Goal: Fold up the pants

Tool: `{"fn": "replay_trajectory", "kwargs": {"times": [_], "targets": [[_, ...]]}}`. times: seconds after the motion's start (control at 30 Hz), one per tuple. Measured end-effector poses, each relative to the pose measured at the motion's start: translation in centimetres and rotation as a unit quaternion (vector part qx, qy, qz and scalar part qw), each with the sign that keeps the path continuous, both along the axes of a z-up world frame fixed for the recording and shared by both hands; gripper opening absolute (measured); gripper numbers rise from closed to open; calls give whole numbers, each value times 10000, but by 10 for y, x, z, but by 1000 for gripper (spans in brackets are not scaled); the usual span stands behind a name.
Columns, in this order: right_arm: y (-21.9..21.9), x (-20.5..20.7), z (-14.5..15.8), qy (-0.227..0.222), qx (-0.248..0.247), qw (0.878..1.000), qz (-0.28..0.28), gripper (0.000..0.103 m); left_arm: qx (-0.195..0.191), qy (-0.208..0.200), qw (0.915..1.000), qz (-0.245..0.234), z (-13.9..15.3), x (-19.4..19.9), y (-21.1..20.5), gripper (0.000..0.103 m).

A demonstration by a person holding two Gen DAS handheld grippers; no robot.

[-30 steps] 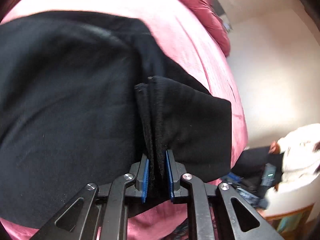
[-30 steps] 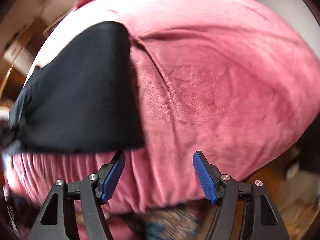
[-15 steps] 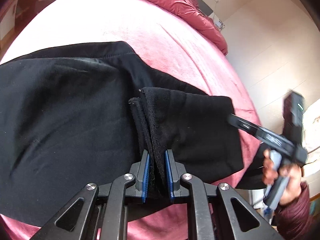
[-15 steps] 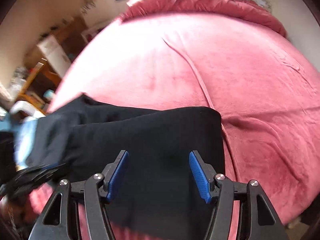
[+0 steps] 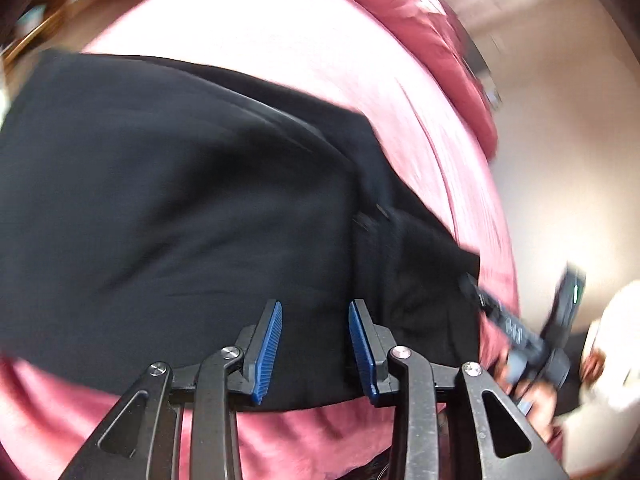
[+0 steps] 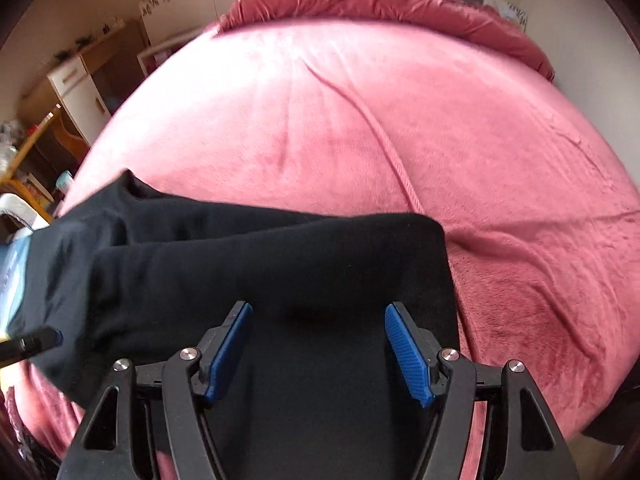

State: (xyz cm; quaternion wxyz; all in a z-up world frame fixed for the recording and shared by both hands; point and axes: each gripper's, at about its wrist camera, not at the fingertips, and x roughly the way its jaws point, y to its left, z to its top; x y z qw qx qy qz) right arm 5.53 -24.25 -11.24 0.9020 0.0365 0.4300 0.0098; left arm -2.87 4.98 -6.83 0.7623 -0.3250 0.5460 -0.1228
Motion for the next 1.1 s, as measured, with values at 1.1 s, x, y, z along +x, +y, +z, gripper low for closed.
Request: {"fn": "replay_trajectory", "kwargs": {"times": [1.1], "targets": [[76,-55,-38,432,502,9945,812,74,-775,851,9306,3474,-62,-83,223,16]]}}
